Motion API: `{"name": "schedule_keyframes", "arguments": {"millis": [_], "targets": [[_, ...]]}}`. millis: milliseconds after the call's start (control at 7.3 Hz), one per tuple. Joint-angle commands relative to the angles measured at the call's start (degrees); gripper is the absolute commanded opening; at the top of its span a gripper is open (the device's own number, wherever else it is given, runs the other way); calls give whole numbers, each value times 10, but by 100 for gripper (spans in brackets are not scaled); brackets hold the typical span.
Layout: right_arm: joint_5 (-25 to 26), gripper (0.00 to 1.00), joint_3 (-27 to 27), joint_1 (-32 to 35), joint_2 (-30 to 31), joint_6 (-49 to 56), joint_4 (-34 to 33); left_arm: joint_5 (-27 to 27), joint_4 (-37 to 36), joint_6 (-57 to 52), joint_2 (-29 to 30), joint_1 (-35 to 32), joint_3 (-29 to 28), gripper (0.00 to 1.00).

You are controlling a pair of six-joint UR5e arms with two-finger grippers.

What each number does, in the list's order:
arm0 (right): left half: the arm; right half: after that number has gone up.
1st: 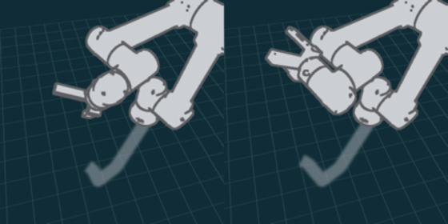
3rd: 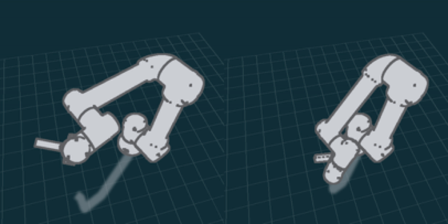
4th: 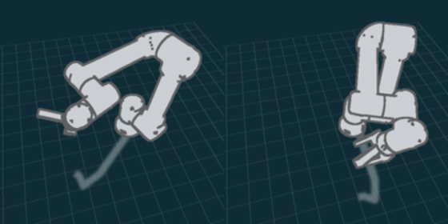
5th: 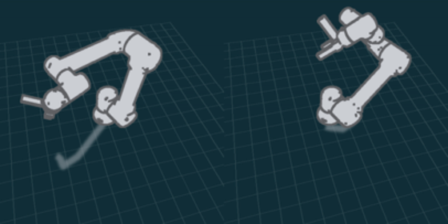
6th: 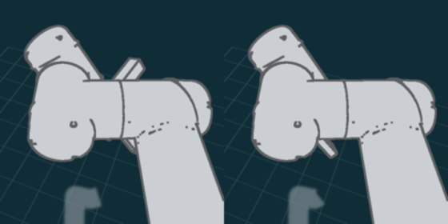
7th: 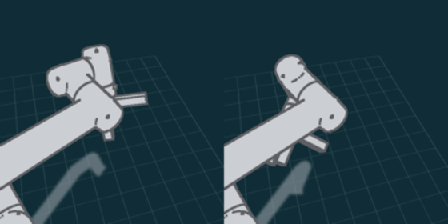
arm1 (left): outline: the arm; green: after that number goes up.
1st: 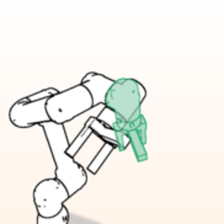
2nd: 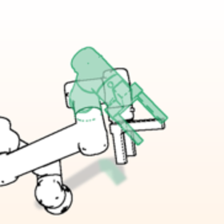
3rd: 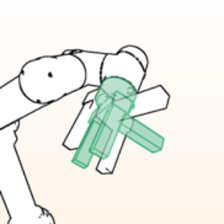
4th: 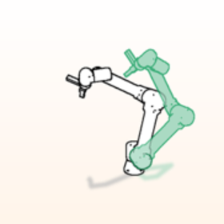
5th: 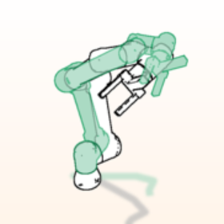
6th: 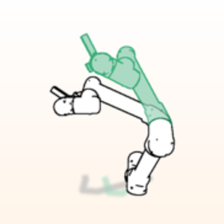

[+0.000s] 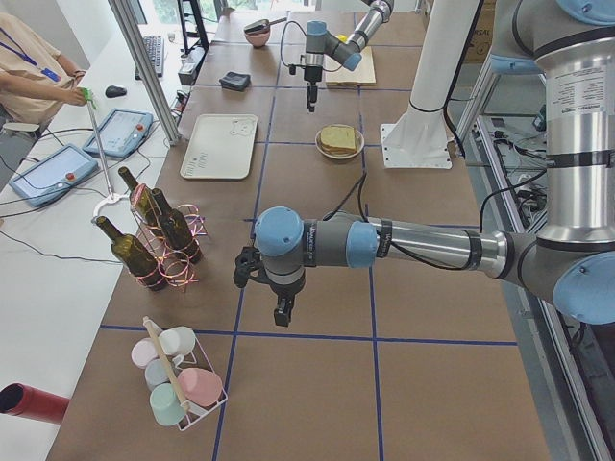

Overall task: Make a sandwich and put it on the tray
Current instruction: 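Open the right gripper and withdraw the right arm to rest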

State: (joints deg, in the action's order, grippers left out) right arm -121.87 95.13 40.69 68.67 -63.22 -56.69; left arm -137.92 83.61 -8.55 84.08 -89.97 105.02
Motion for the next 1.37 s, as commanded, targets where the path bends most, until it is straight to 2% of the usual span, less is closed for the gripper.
{"name": "schedule_keyframes", "arguments": {"millis": [0, 274, 411, 548, 685, 822, 959, 1096, 1233], "targets": [[-41, 100, 0, 108, 73, 213, -82, -1, 2, 1, 35, 14, 12, 100], [-103, 100, -6, 237, 168, 439, -92, -108, 4, 5, 77, 31, 11, 100], [-124, 100, -4, 291, 190, 524, -130, -120, 22, 6, 95, 36, 3, 100], [-150, 100, -5, 347, 223, 600, -156, -121, 66, 13, 127, 37, -40, 100], [-165, 100, -7, 398, 255, 636, -169, -120, 100, 40, 131, 38, -37, 100], [-164, 100, -4, 431, 277, 637, -188, -116, 162, 86, 129, 52, -39, 100], [-165, 100, -2, 455, 299, 637, -189, -92, 201, 205, 133, 93, -6, 100], [-165, 100, 0, 458, 303, 637, -193, 1, 242, 257, 130, 164, 47, 100], [-164, 100, 1, 450, 300, 637, -203, 17, 246, 336, 135, 226, 66, 100]]}}
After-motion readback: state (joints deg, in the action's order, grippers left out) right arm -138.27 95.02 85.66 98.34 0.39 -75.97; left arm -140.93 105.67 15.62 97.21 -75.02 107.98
